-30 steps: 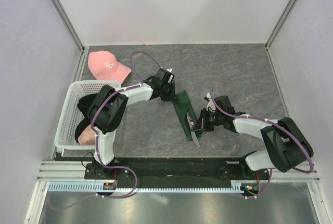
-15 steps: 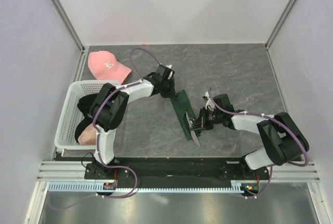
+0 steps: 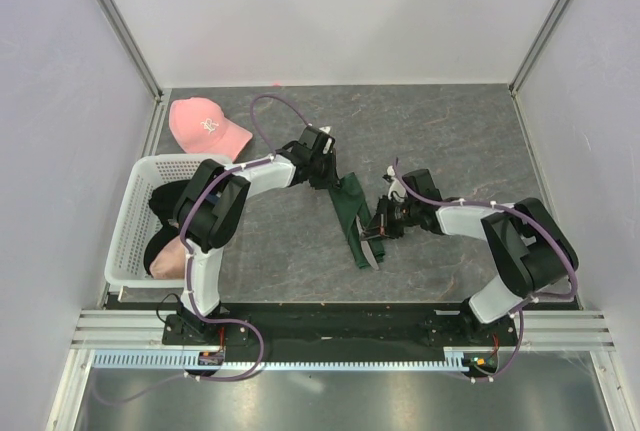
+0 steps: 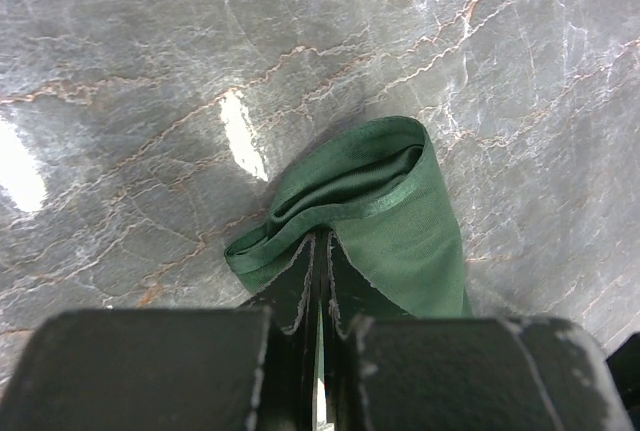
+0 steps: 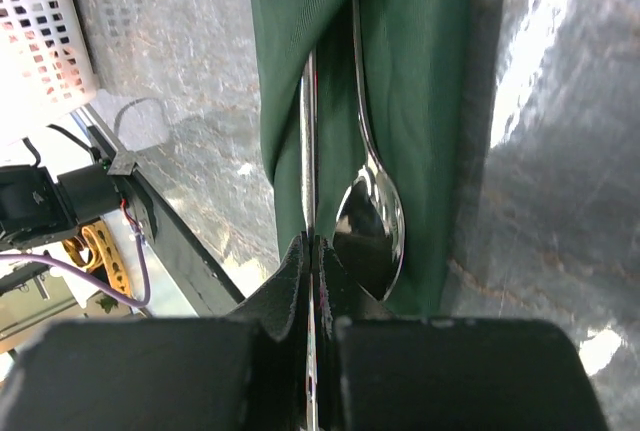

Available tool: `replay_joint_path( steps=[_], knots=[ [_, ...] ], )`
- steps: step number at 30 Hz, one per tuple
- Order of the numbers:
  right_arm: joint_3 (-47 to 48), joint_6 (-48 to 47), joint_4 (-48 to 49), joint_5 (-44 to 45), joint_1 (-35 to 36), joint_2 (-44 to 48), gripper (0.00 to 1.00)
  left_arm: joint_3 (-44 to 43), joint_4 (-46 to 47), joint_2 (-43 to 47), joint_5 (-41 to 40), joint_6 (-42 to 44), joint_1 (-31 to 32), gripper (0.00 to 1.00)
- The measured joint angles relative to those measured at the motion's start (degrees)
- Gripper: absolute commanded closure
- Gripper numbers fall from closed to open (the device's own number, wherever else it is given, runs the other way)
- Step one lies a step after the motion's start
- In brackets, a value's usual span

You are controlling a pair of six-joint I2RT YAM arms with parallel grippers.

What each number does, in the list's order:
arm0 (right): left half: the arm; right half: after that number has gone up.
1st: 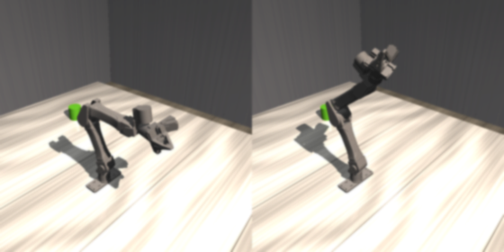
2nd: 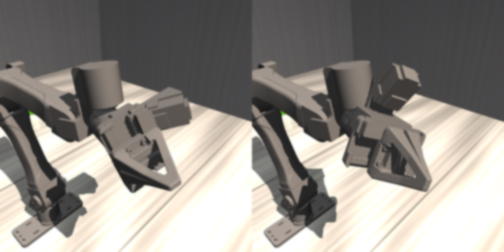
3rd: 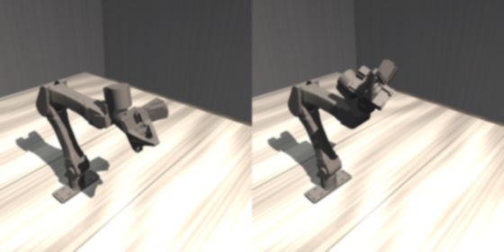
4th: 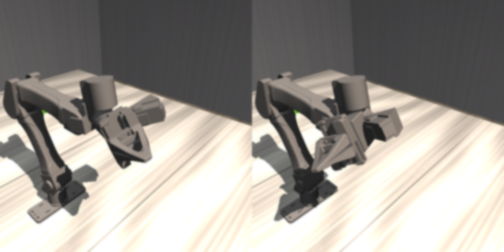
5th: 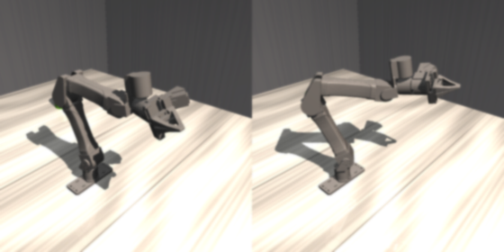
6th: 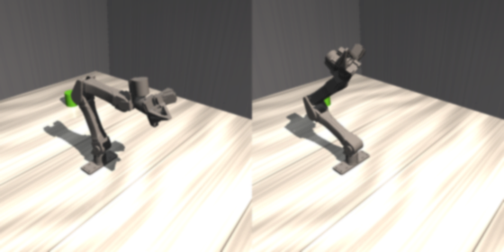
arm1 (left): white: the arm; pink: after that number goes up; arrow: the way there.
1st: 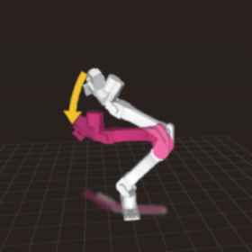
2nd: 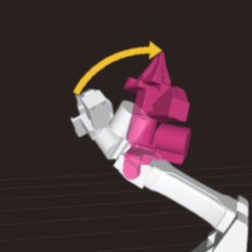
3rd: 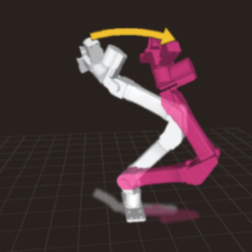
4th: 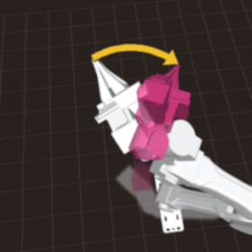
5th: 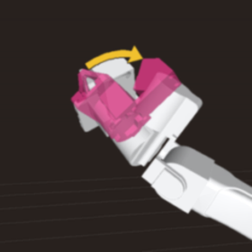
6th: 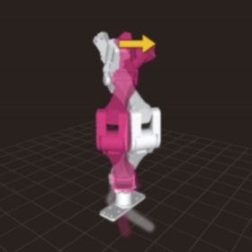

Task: Fold the napkin into a case and place the utensils inside
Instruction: Insert the knife into the folded napkin.

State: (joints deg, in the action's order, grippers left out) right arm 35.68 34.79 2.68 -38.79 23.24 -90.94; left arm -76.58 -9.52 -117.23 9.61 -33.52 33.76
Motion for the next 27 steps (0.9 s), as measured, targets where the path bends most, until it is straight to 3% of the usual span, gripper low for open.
replay_joint_path(
  steps=[20,24,27],
  knots=[
    [7.8,0.4,-0.2,0.8,1.7,-8.9,1.0,1.3,3.2,0.0,1.0,0.0,-0.2,0.98],
    [8.7,-0.4,-1.4,1.2,1.7,-9.0,0.87,1.6,3.7,0.1,0.9,0.0,-0.3,0.98],
    [9.0,-0.8,-2.6,1.9,1.7,-8.9,0.71,1.6,3.6,0.3,0.9,0.0,-0.3,0.95]
  ],
)
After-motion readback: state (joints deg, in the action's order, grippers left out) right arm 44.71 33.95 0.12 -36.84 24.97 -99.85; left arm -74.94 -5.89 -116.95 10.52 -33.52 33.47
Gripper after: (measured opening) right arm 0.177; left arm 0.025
